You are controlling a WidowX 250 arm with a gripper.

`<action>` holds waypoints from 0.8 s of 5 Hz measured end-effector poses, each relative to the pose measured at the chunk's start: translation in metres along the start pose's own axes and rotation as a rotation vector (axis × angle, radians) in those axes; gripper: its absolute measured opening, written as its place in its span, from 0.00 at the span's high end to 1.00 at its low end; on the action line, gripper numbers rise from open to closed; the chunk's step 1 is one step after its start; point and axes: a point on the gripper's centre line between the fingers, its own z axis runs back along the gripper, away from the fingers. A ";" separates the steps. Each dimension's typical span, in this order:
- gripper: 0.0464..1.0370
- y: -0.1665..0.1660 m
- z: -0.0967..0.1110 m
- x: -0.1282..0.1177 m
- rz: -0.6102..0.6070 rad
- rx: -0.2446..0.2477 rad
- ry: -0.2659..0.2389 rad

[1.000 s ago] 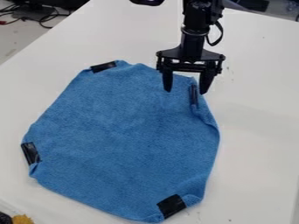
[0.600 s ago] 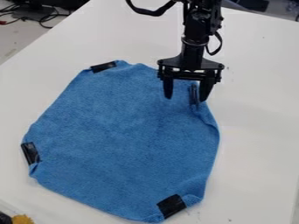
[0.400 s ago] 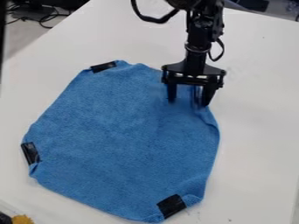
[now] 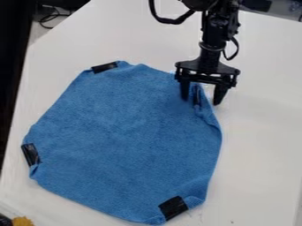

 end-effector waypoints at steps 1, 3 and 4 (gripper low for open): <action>0.38 0.000 0.000 -0.001 -0.003 -0.002 0.003; 0.53 0.002 0.001 -0.001 0.016 0.015 0.009; 0.47 -0.003 0.010 0.006 0.013 0.023 -0.016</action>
